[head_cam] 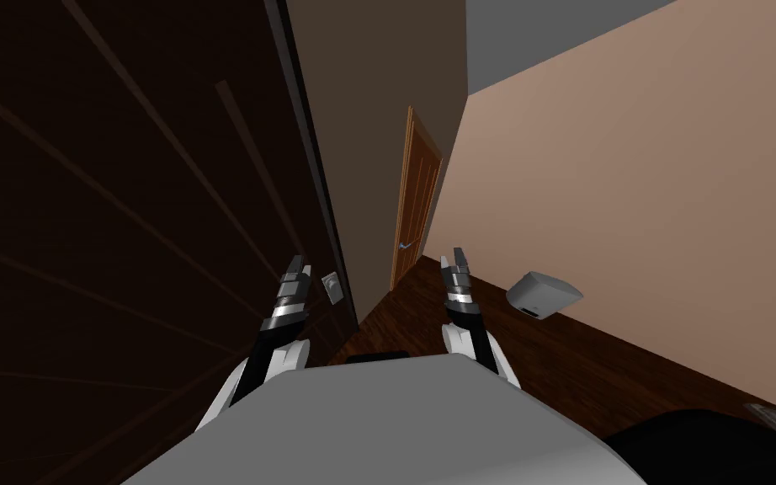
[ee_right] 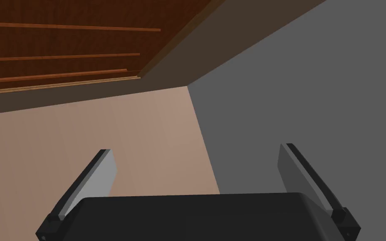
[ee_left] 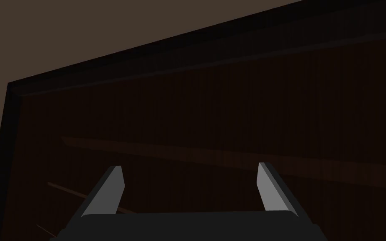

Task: Pull the door open

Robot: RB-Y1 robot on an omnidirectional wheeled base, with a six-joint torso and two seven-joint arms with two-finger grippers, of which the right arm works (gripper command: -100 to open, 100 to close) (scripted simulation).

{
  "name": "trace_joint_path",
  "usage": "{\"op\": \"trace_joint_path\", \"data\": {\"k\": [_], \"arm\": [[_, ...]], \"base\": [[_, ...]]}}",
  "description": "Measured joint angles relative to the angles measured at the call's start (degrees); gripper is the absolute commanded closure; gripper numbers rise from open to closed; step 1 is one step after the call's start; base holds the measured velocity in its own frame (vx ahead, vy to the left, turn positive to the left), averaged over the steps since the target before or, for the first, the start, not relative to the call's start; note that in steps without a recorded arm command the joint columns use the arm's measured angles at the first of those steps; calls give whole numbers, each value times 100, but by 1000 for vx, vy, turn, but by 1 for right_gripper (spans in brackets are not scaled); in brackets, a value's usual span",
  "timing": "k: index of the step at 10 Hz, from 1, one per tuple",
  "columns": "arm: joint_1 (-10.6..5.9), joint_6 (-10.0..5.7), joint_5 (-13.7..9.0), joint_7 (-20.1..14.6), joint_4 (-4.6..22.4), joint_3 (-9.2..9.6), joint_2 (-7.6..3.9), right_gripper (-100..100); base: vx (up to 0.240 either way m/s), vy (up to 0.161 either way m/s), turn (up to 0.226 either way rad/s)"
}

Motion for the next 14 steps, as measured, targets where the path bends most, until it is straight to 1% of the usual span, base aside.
{"op": "trace_joint_path", "data": {"k": [1, 2, 4, 5, 6, 7, 8, 9, 10, 11, 13, 14], "arm": [[-16, -20, -23, -27, 85, 11, -42, -100], [-73, -29, -50, -64, 189, 7, -93, -100], [-107, -132, -64, -87, 404, 63, -124, -100], [-173, -170, -77, -101, 547, 75, -149, -100], [-194, -186, -99, -129, 629, 89, -190, -100], [-255, -218, -119, -156, 774, 101, -224, -100], [-280, -261, -129, -173, 893, 138, -245, -100], [-291, -344, -151, -199, 1050, 166, -282, -100], [-342, -426, -186, -241, 1238, 170, -339, -100], [-409, -479, -201, -265, 1415, 203, -365, -100], [-472, -538, -254, -339, 1665, 257, -462, -100], [-514, -560, -266, -358, 1764, 266, -480, -100]], "base": [[63, -131, 85], [36, -133, 70], [41, -103, 73], [58, -86, 76], [76, -77, 72], [73, -85, 87], [68, -84, 119], [61, -81, 125], [59, -90, 121], [52, -118, 122], [74, -86, 92], [49, -70, 86]]}}
